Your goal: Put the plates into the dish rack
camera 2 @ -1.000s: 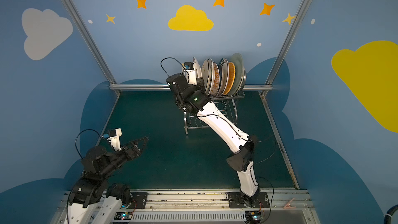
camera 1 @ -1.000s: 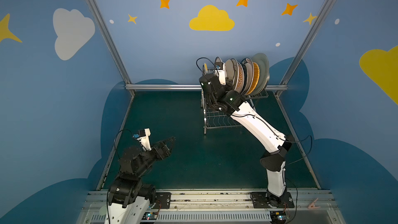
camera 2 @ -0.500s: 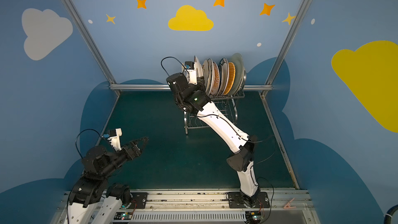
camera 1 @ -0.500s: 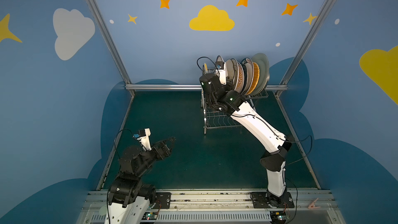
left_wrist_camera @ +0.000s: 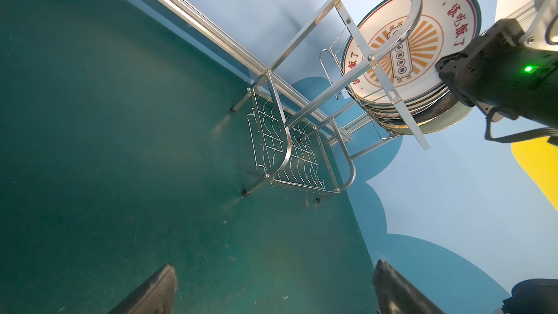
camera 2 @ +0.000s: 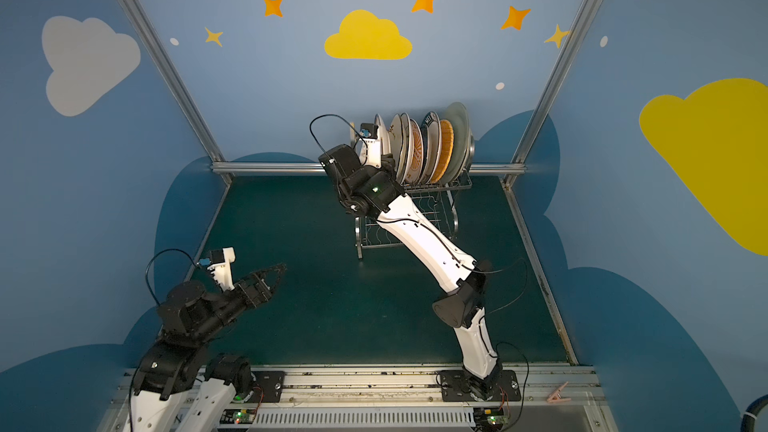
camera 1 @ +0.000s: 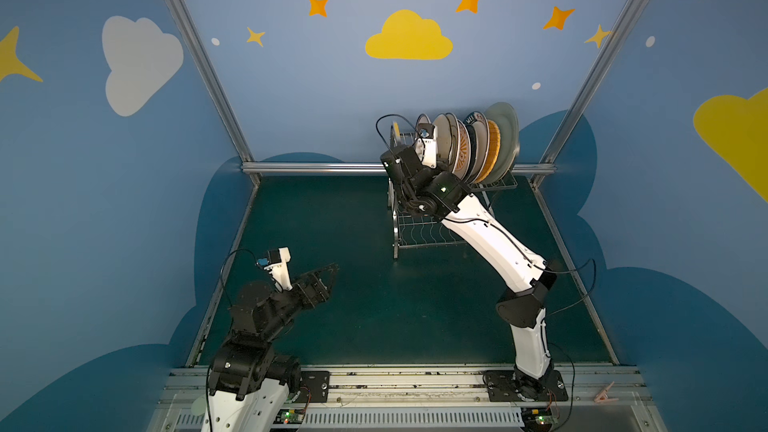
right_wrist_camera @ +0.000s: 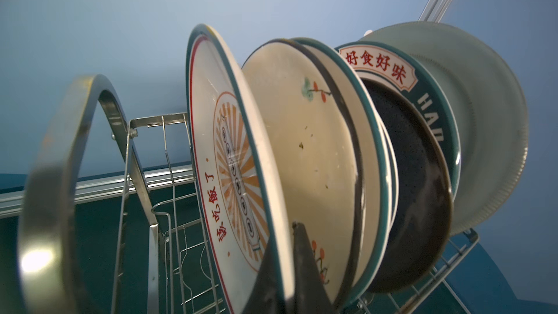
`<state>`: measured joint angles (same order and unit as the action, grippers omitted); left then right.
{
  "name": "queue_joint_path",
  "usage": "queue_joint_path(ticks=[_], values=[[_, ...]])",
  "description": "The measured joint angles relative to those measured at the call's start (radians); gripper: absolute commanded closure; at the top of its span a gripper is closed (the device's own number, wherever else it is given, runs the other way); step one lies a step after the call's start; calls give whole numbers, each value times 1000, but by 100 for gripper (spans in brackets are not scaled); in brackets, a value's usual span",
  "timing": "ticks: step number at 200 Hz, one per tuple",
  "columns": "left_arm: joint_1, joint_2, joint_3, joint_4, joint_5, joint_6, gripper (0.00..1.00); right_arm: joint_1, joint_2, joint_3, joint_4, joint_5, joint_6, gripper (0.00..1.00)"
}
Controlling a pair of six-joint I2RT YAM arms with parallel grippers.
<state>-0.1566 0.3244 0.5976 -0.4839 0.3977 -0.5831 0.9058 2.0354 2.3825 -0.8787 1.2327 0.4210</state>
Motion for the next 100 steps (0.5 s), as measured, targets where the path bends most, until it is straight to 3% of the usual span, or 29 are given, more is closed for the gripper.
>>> queue_joint_path(ticks=[61,100], values=[[-1,0,0,0,0,0,0,-1,3,21,-51,-11,73,93],[-1,0,0,0,-2,0,0,-1,3,21,-89,-23,56,76]])
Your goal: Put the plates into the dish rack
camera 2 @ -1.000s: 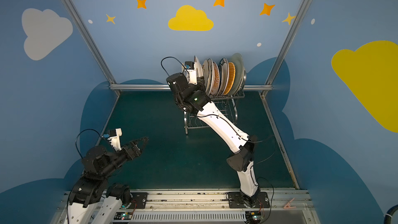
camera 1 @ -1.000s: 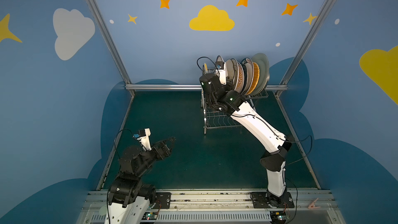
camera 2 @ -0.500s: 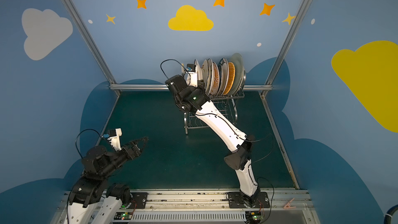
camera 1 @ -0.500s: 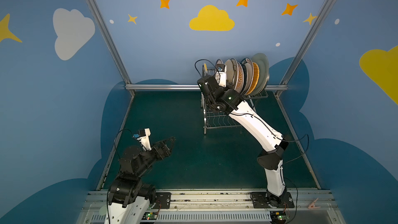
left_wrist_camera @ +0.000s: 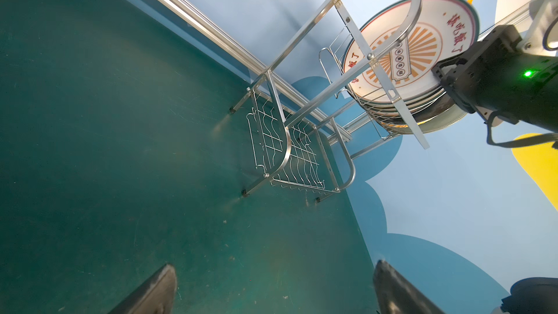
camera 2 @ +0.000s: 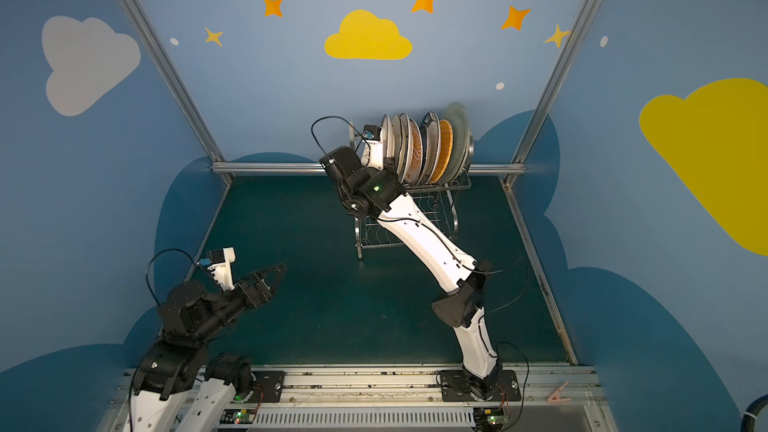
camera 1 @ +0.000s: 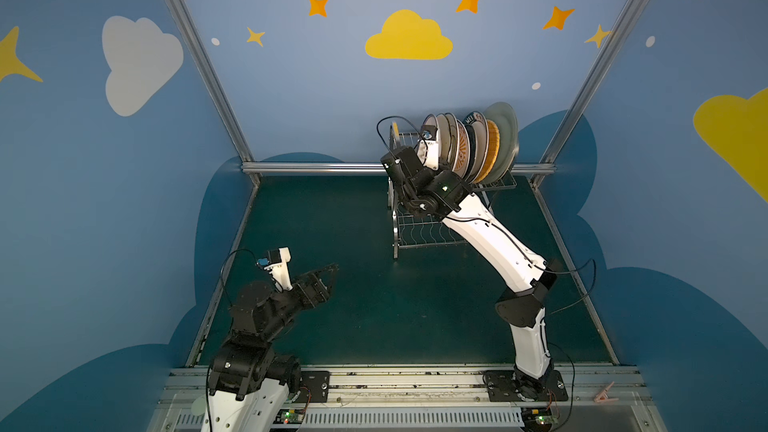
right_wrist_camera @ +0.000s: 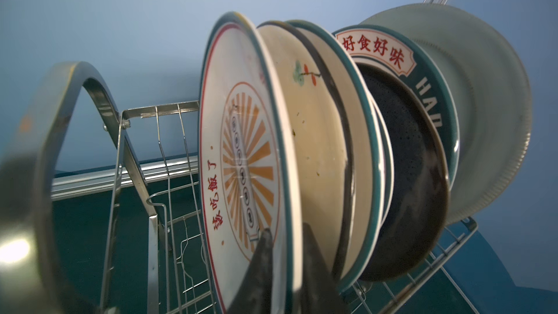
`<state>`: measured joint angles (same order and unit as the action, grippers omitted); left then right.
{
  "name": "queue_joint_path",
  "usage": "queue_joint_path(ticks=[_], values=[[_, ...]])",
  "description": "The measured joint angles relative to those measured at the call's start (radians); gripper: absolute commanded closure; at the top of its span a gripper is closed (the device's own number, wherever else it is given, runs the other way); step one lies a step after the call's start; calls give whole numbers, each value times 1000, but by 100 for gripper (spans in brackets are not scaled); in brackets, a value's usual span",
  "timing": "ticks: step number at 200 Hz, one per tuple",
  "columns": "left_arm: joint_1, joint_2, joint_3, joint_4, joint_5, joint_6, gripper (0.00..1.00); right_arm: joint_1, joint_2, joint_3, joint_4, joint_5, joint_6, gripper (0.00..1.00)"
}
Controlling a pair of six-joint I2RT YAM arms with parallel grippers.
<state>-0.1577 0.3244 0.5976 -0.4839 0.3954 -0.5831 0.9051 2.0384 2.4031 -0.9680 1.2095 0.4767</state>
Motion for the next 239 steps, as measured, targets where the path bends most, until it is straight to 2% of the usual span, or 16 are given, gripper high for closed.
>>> queue_joint_path(ticks=[69,116,176,192,208,239], values=[[0,0,0,0,0,0,0,1,0,0,-4,-52,-54,70],[0,0,0,0,0,0,0,13,0,0,58,-81,-129,42],[0,0,0,0,-3,0,0,38,-26,0,136,-106,-228,17],[0,3,0,0,-12,-3,0,56,-59,-3,156,-115,-258,12],[0,17,0,2,-30,-19,0,67,-124,-37,175,-135,-288,11],[0,108,-6,36,-80,-74,0,75,-359,-235,238,-178,-353,8]])
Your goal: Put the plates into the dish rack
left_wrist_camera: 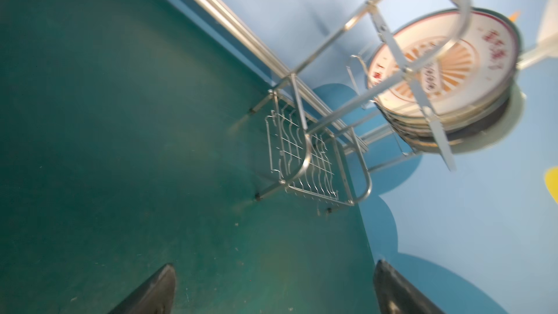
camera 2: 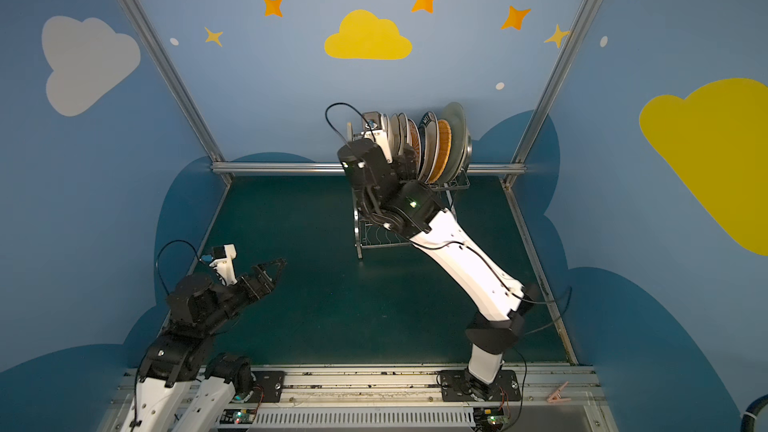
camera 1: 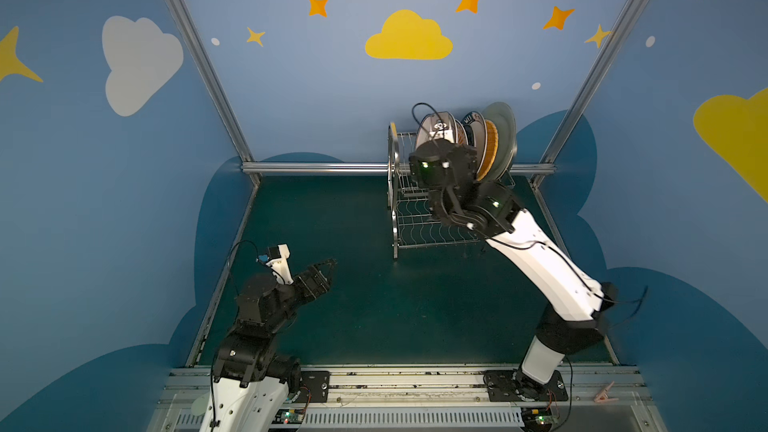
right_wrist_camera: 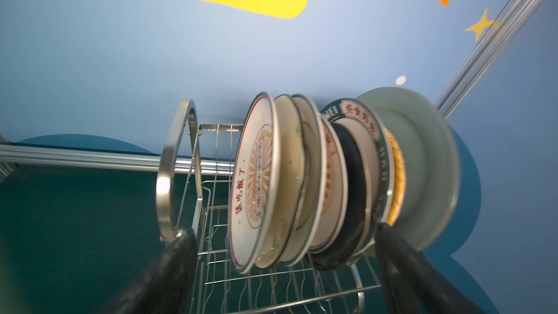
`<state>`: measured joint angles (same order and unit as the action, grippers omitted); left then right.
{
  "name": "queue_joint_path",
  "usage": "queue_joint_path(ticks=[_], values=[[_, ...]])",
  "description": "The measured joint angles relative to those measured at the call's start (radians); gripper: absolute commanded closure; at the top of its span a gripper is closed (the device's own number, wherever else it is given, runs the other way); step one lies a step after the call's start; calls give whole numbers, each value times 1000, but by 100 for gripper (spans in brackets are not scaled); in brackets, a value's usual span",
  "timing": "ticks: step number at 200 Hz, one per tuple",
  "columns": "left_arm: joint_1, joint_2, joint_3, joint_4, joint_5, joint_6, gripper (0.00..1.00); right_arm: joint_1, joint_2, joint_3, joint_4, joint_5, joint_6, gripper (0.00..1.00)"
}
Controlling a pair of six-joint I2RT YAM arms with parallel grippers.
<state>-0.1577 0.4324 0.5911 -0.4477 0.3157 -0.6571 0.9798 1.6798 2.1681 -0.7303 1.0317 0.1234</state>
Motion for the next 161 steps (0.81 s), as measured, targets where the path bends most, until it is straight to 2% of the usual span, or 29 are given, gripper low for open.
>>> queue_joint_path(ticks=[23,44,82,117,141,161], values=[[0,110,-4,68,-17,-63,0,-23,-239,-225,47,-94,-36,8],[-1,222,-9,156,-27,-105,0,-97,-468,-442,88,-179,-32,8],[-6,455,20,247,-132,-104,0,-380,-793,-821,127,-336,22,8],[-9,583,89,253,-354,-24,0,-615,-893,-1180,264,-514,39,8],[-9,584,90,267,-534,45,0,-765,-887,-1408,393,-626,49,8],[-8,564,29,357,-666,125,0,-875,-872,-1572,550,-706,60,8]])
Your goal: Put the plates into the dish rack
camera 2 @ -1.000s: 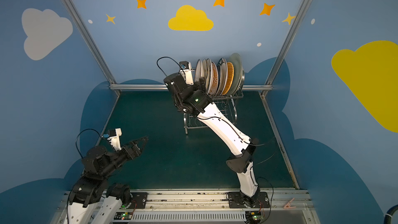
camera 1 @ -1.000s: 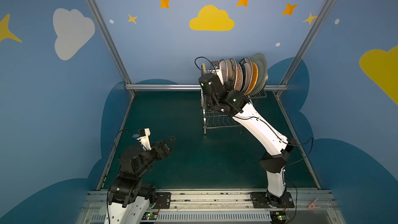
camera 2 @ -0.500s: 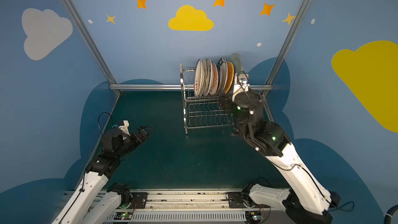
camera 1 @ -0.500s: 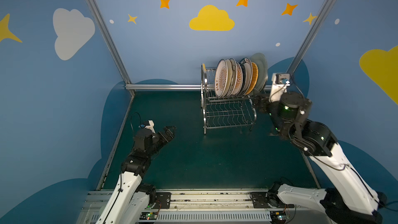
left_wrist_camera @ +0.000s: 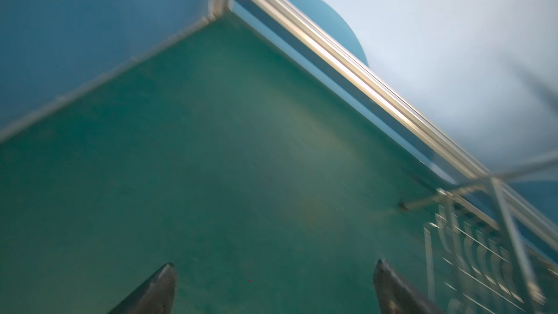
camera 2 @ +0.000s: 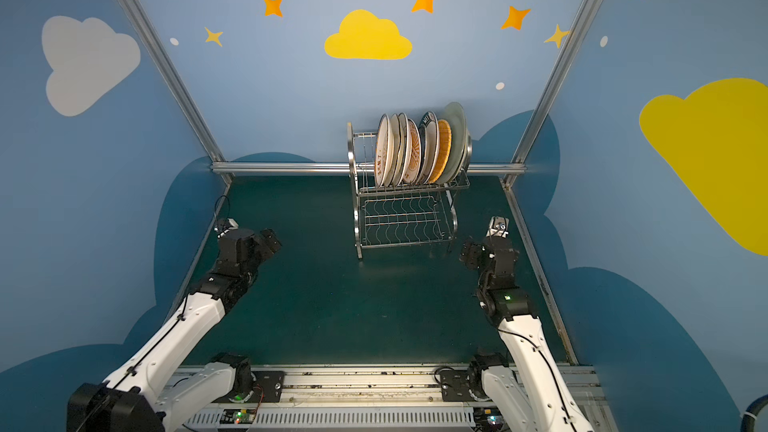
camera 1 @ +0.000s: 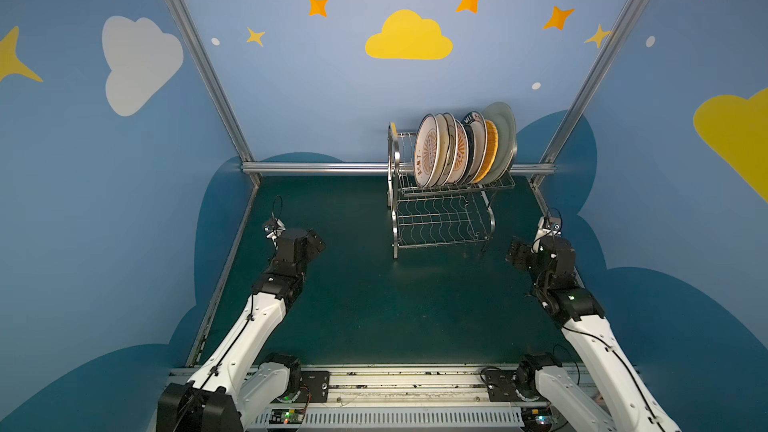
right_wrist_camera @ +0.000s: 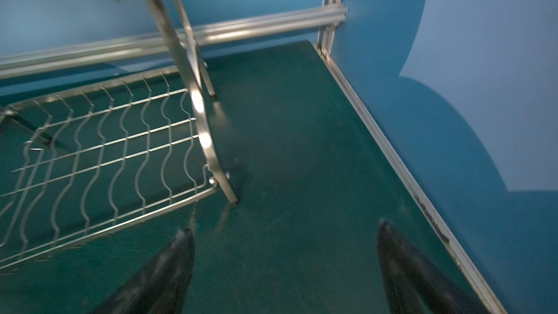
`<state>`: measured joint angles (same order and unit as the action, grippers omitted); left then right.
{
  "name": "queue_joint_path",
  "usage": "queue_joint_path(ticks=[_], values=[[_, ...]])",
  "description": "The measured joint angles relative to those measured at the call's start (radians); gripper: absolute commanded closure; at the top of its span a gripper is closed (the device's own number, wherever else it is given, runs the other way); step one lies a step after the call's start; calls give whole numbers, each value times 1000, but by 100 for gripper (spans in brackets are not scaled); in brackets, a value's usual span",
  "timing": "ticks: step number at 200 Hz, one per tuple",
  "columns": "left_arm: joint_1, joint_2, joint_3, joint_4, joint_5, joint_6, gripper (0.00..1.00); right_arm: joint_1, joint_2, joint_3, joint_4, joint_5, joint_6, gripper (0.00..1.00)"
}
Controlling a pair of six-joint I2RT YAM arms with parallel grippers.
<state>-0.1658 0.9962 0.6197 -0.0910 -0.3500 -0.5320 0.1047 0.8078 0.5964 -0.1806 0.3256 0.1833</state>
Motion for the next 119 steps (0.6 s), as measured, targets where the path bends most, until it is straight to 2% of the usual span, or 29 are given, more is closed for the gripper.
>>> queue_joint_path(ticks=[30,55,78,119], values=[[15,37,-117,126,-144,119,0,-103,88,-194,267,-82,-1,8],[47,144,-159,227,-220,193,0,-138,212,-200,340,-109,1,8],[72,241,-214,370,-238,245,0,-151,320,-137,349,-133,12,8],[90,348,-239,611,-190,337,0,-153,485,-119,480,-189,23,8]])
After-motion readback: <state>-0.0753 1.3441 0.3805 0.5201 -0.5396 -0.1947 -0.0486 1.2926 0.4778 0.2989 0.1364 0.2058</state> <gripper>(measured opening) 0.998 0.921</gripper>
